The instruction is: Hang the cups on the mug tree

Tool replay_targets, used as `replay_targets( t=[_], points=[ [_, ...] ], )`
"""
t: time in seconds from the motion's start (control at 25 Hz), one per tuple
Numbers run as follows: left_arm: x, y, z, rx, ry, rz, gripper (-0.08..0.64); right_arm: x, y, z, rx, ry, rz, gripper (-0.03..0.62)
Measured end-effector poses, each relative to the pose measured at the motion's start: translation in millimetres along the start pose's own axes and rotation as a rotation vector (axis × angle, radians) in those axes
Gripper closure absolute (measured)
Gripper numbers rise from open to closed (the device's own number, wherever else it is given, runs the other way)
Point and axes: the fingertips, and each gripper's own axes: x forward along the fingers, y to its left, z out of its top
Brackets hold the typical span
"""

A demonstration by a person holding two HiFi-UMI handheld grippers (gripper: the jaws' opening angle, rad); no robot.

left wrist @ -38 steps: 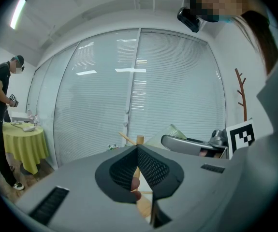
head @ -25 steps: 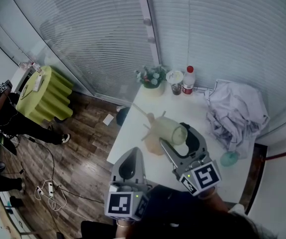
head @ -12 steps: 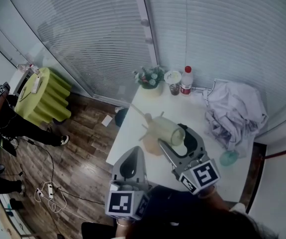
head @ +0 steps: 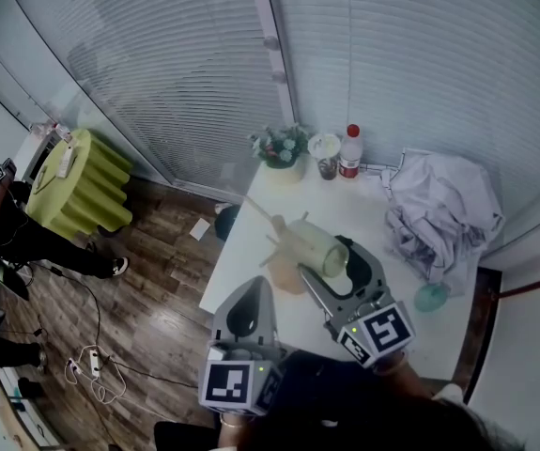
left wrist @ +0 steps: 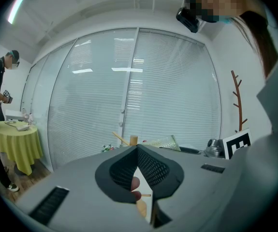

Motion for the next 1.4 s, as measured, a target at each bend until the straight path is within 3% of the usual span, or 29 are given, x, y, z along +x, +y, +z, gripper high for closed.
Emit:
replay_targets(
  t=[1.4],
  points=[
    [-9,1,2,0.001,-0.02,0.006,0.561,-1,3,-3,0.002,-0.013,-0.001,0.275]
  ],
)
